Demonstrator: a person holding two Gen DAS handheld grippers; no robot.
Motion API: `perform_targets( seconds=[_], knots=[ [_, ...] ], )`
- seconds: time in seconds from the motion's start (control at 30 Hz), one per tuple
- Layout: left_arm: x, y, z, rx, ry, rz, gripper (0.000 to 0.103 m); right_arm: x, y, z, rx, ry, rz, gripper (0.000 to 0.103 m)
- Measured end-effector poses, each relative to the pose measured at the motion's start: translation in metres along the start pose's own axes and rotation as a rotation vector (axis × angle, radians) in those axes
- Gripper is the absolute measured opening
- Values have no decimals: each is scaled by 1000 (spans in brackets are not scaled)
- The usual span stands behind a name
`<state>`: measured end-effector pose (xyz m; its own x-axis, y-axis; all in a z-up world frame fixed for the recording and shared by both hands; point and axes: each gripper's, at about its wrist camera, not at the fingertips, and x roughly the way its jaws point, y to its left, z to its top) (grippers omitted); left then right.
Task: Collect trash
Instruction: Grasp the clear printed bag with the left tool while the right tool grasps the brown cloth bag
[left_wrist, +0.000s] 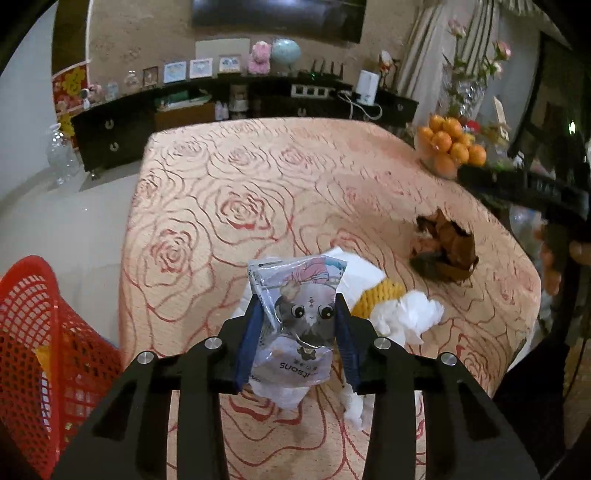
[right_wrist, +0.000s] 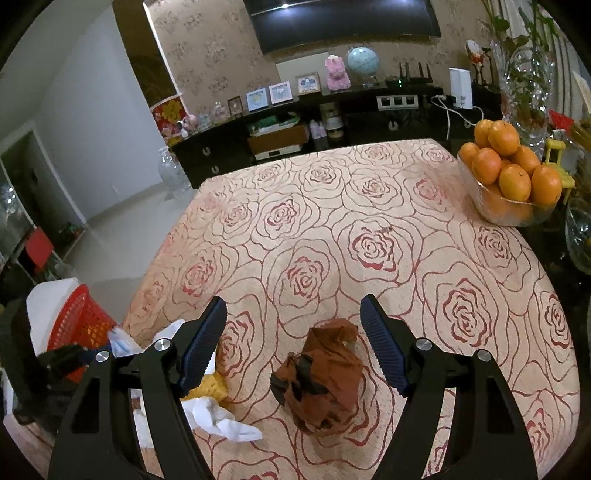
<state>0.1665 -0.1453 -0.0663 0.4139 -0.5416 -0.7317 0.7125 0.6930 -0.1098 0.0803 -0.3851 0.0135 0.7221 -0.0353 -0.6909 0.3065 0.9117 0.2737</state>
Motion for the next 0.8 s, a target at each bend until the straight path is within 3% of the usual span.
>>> perform_targets(
  seconds=[0.4,0.8],
  knots=[
    [-24,39,15,-153,-85,86,37,32,-2,-27,-50,152,-18,72],
    [-31,47,16,-168,-100,117,37,53,5,-45,-127,213,-66,72]
  ],
)
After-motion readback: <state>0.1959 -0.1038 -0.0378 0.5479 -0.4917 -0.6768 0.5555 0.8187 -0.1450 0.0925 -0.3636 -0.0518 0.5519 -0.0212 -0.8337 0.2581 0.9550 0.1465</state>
